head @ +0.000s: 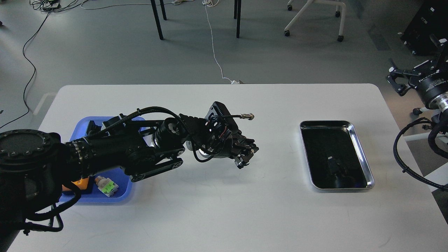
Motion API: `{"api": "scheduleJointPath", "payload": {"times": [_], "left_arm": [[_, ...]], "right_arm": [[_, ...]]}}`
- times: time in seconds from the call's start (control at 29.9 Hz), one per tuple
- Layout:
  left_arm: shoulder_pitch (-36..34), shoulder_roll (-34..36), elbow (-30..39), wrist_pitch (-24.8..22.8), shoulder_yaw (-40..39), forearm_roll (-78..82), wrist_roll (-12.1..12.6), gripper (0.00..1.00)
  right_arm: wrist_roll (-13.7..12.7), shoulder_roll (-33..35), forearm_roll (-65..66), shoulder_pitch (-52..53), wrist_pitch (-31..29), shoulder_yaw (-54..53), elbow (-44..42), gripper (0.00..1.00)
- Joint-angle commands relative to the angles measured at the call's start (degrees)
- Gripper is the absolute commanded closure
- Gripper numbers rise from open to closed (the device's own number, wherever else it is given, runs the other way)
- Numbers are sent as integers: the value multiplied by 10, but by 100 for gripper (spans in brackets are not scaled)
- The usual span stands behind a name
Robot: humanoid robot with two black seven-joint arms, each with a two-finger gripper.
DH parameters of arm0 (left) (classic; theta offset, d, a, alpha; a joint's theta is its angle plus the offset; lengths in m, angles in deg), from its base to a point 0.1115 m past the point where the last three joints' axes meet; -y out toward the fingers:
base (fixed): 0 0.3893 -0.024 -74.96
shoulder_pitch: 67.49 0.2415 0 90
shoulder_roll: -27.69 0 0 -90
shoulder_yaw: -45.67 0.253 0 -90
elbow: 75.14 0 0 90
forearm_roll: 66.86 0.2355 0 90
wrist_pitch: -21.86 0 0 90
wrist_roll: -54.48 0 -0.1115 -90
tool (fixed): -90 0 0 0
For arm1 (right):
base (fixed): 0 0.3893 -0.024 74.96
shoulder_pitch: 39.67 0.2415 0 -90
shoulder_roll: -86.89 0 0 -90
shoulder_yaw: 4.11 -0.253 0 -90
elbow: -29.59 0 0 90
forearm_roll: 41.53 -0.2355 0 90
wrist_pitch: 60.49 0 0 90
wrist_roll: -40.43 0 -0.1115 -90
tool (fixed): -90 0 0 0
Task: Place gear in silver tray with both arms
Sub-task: 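Lift the gear and carry it toward the table center, then release the gear on the table between trays and withdraw left arm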
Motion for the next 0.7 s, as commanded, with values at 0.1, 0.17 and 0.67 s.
{"api": "scheduleJointPath", "payload": {"times": [0.1,0.17,0.67], "left_arm": [[11,-3,-25,4,35,0,0,87],[16,-7,-26,11,35,0,1,87],[32,-52,-61,13,35,0,15,74]], "right_arm": [[0,0,0,-1,0,1,5,1],[0,-1,0,-1,0,1,6,1],[0,0,8,-7,0,0,7,1]]}}
